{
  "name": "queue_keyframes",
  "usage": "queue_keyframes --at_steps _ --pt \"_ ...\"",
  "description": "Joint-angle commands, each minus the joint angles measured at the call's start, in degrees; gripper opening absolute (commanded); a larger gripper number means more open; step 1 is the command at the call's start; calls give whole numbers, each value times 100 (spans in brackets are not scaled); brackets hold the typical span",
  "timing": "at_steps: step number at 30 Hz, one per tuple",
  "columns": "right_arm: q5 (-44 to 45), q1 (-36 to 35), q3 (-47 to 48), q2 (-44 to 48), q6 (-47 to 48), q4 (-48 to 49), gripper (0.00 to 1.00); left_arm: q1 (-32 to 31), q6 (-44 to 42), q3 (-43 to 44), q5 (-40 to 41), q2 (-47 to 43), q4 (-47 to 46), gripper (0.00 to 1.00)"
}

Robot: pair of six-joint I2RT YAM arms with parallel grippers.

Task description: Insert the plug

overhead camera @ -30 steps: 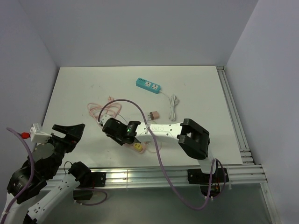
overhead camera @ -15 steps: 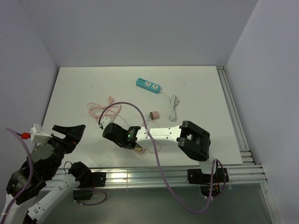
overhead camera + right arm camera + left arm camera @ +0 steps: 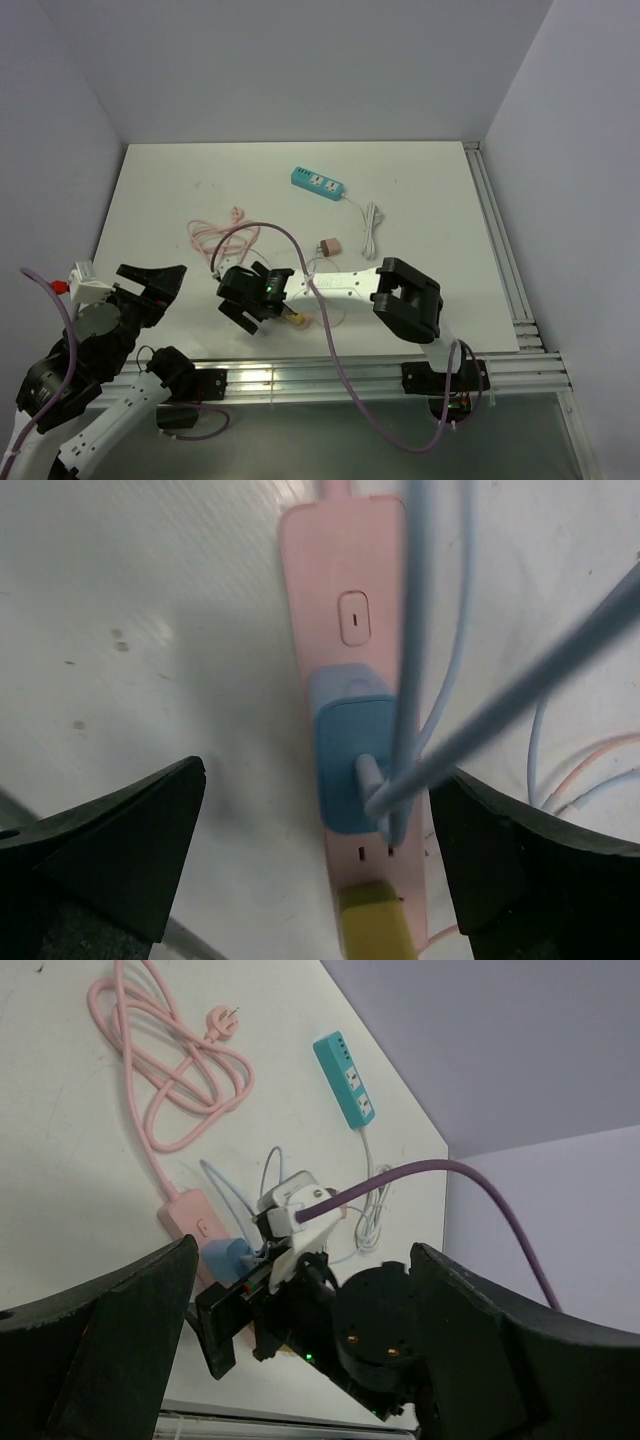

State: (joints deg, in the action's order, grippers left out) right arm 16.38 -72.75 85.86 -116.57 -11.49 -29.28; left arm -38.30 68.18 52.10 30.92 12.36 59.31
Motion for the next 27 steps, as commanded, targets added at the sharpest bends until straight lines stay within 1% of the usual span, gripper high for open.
queue_keyframes --at_steps 1,6,7,8,11,13,15,16,18,19,21,22,23,25,27 --pt "-109 50 572 765 -249 -429 100 -2 -68 178 28 74 -42 92" --pt "-390 51 -112 1715 -635 -403 100 -2 -86 178 46 47 -42 93" --pt "-338 50 -201 2021 -714 -412 100 -2 -86 178 46 47 -60 93" --pt "-94 59 -280 2164 -880 -517 100 -2 -95 152 11 30 -86 93" --pt "250 155 -526 2665 -1222 -727 100 -2 -147 99 -68 82 -183 93" --pt "278 506 -780 2885 -1399 -746 100 -2 -182 90 -121 117 -235 92" --pt "208 892 -1157 3184 -1716 -624 97 -10 -244 99 -199 179 -279 92" --pt "155 1381 -1308 3367 -1830 -545 92 -2 -261 108 -217 196 -306 92" --pt "-160 1937 -1755 3509 -1980 -89 85 -2 -323 108 -314 258 -332 92" --pt "-170 2445 -1827 3536 -1980 9 78 -2 -332 99 -367 267 -341 91" --pt "-188 2817 -1846 3440 -1963 124 68 -2 -350 29 -437 284 -420 91" --pt "-284 2976 -1819 3257 -1919 168 65 -10 -358 3 -542 293 -464 90" --pt "-267 3221 -1793 3159 -1832 264 65 -2 -358 -76 -595 293 -499 90" --pt "-188 3390 -1600 2835 -1822 204 66 -10 -367 -164 -735 302 -622 89" --pt "-371 3653 -1634 2720 -1770 448 67 -2 -385 -252 -824 355 -727 89"
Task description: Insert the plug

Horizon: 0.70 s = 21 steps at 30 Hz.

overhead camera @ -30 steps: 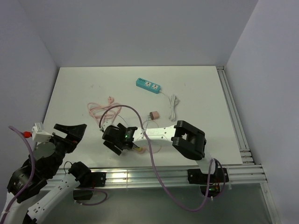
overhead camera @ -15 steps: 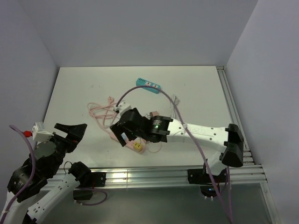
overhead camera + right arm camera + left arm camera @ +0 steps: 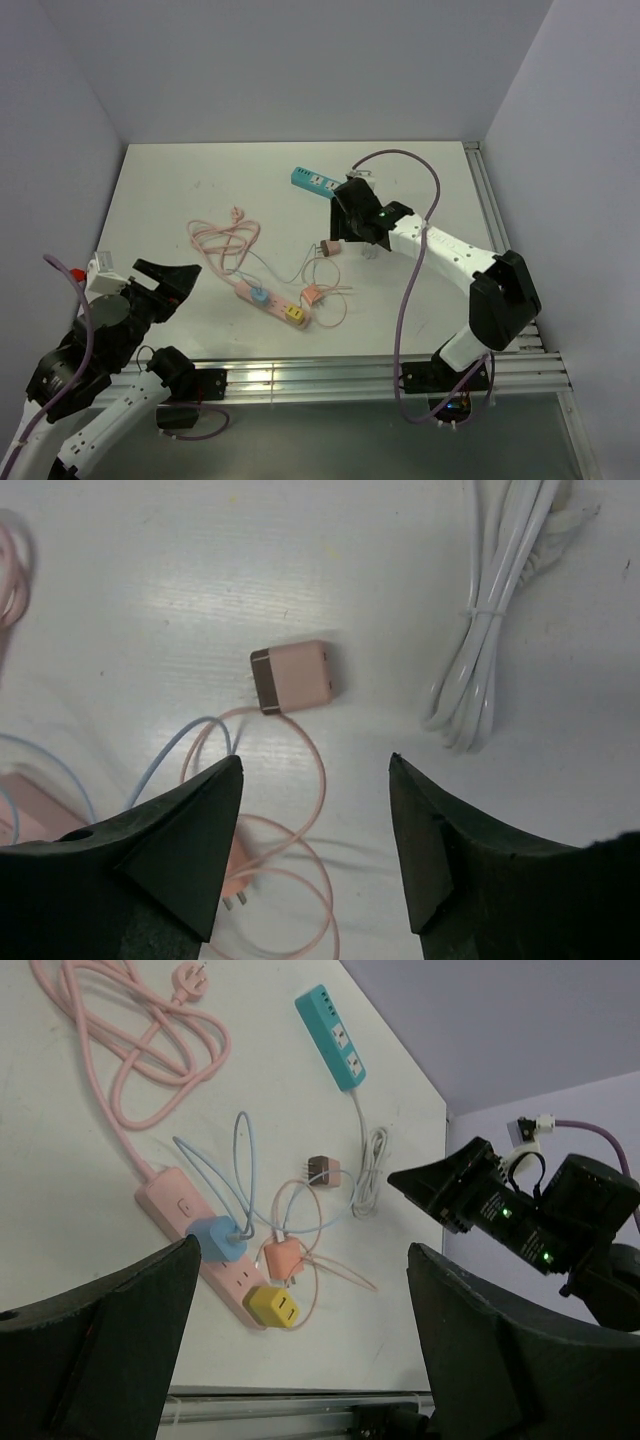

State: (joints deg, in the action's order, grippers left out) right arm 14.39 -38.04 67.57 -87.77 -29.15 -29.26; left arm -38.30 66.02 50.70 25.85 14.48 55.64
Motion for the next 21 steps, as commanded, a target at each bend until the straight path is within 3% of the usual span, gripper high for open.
queue_keyframes --at_steps 1,4,7,21 --pt "-252 253 204 -223 58 543 70 -10 -186 -130 -343 160 -378 89" --pt "-261 341 651 -783 242 212 80 -2 -203 -165 -396 239 -439 89" --pt "-551 341 837 -1180 322 253 82 -2 -221 -218 -431 266 -588 89" --pt "-1026 297 696 -1936 471 649 76 -10 -256 -420 -633 459 -888 88"
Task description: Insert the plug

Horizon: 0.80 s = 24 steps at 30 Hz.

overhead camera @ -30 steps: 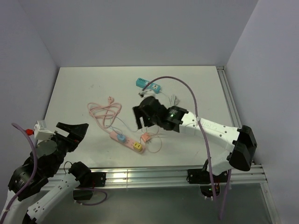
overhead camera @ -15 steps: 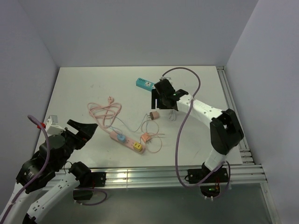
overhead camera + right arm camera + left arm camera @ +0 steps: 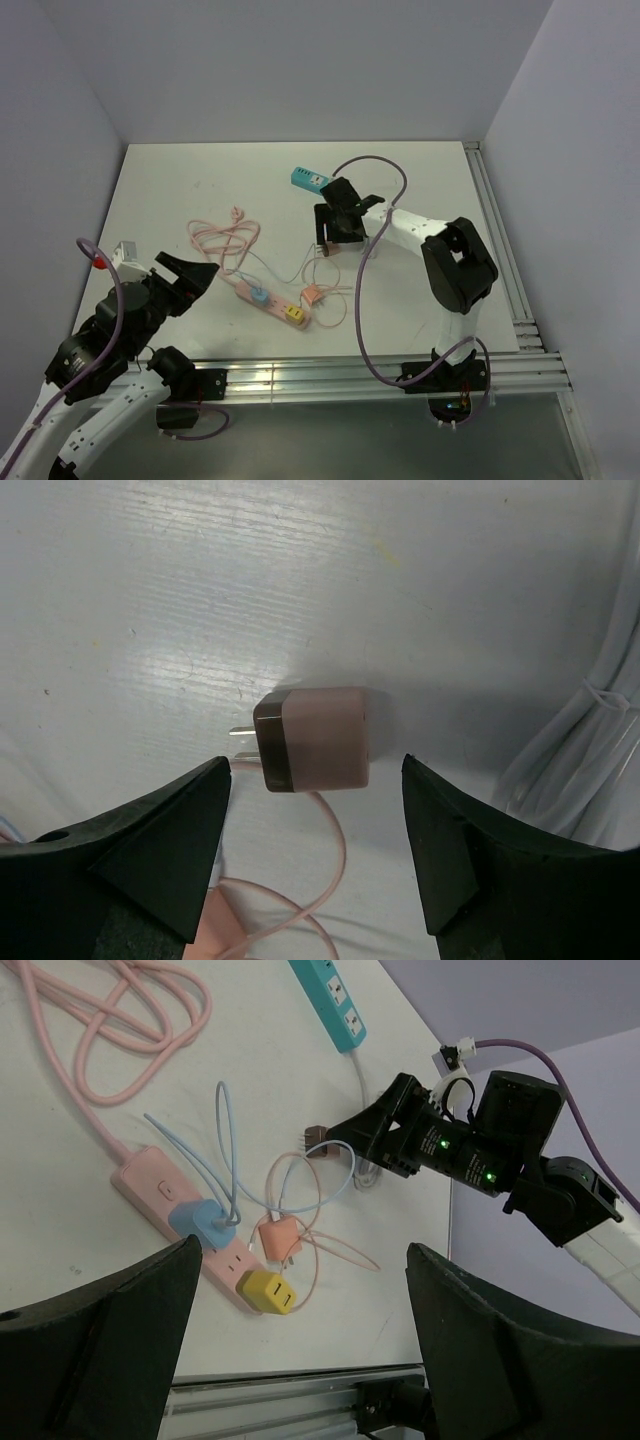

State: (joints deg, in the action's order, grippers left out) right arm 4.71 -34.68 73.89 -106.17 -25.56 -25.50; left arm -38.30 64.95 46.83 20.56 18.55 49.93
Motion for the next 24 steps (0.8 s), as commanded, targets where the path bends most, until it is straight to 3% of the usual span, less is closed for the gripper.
queue_keyframes --at_steps 1,11,14,15,18,20,24 --pt "-32 -39 82 -132 130 247 76 -10 -149 -60 -139 70 -335 88" --pt "21 -101 100 -439 165 273 71 -10 -167 -51 -298 185 -405 87" --pt "56 -118 39 -449 174 308 47 -2 -175 -42 -359 237 -493 86" --pt "74 -118 -5 -344 166 352 31 -2 -184 -42 -420 263 -502 86" --pt "83 -145 -251 7 244 641 8 -2 -280 -86 -648 421 -669 82" --pt "109 -180 -514 428 297 774 1 -2 -333 -95 -816 518 -844 80" --pt "57 -250 -1103 1349 385 1038 0 -10 -588 -139 -1351 817 -1212 76"
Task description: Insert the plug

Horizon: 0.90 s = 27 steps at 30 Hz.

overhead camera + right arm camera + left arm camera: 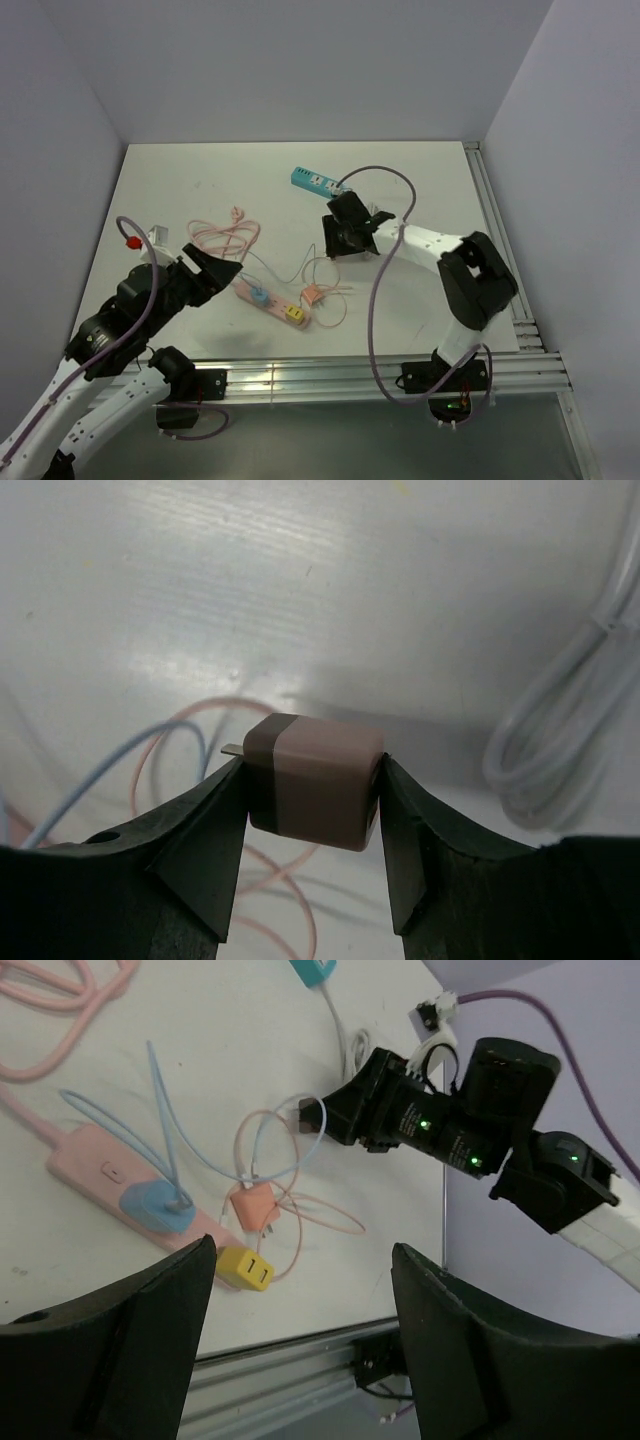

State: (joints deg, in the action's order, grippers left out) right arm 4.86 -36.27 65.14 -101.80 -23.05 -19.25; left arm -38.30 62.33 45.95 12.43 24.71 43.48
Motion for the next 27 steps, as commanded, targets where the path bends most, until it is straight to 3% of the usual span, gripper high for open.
queue_keyframes --at_steps 1,7,14,19,27 --pt "-2 -108 -361 1125 160 491 0 -2 -422 -69 -827 323 -656 75" --pt "-834 -372 -1651 2900 309 886 0 -2 -608 -394 -2276 780 -1956 73" --pt "-1751 -986 -2515 4675 757 1247 0 -2 -467 -702 -3534 1492 -3293 72" --pt "-2024 -1716 -2814 5143 916 1581 0 -19 -291 -992 -4116 1914 -3908 71" --pt "-2025 -2173 -2902 5161 969 1898 0 -335 -203 -1229 -3888 1932 -3961 72"
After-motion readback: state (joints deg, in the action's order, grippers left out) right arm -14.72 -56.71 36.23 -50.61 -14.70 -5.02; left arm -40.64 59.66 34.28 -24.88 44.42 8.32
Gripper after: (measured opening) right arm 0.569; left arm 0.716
